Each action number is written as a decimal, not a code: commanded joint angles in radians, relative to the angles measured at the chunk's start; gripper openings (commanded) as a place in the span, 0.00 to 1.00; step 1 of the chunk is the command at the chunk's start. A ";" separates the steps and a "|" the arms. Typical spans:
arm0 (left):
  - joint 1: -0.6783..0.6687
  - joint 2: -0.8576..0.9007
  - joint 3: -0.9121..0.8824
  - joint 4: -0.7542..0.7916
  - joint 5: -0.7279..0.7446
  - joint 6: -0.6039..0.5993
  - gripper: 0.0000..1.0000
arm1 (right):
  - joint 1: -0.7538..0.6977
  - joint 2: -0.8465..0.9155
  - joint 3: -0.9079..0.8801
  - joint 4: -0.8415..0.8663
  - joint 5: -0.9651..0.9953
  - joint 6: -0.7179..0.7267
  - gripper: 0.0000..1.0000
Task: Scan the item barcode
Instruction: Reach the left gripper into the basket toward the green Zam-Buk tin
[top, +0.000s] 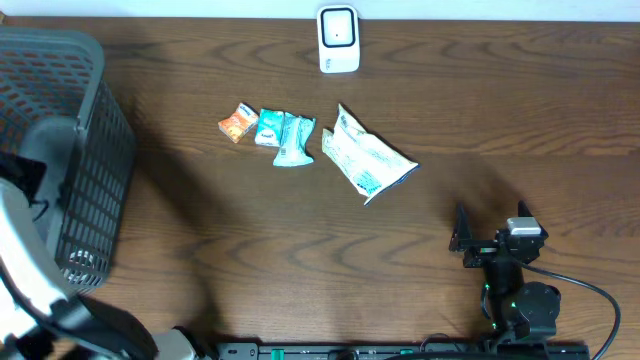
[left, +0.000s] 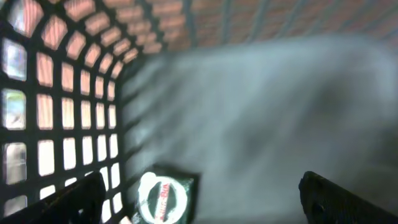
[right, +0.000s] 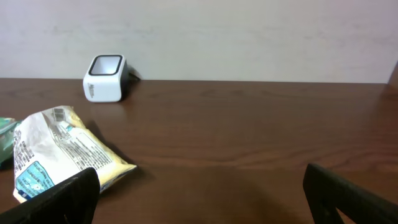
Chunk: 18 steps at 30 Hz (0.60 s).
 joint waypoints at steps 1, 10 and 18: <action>0.022 0.083 -0.011 -0.039 0.017 -0.010 0.98 | -0.002 -0.005 -0.002 -0.005 0.002 0.010 0.99; 0.057 0.221 -0.019 -0.085 0.159 -0.045 0.98 | -0.002 -0.005 -0.002 -0.005 0.001 0.010 0.99; 0.089 0.228 -0.092 -0.076 0.159 -0.140 0.98 | -0.002 -0.005 -0.002 -0.005 0.002 0.010 0.99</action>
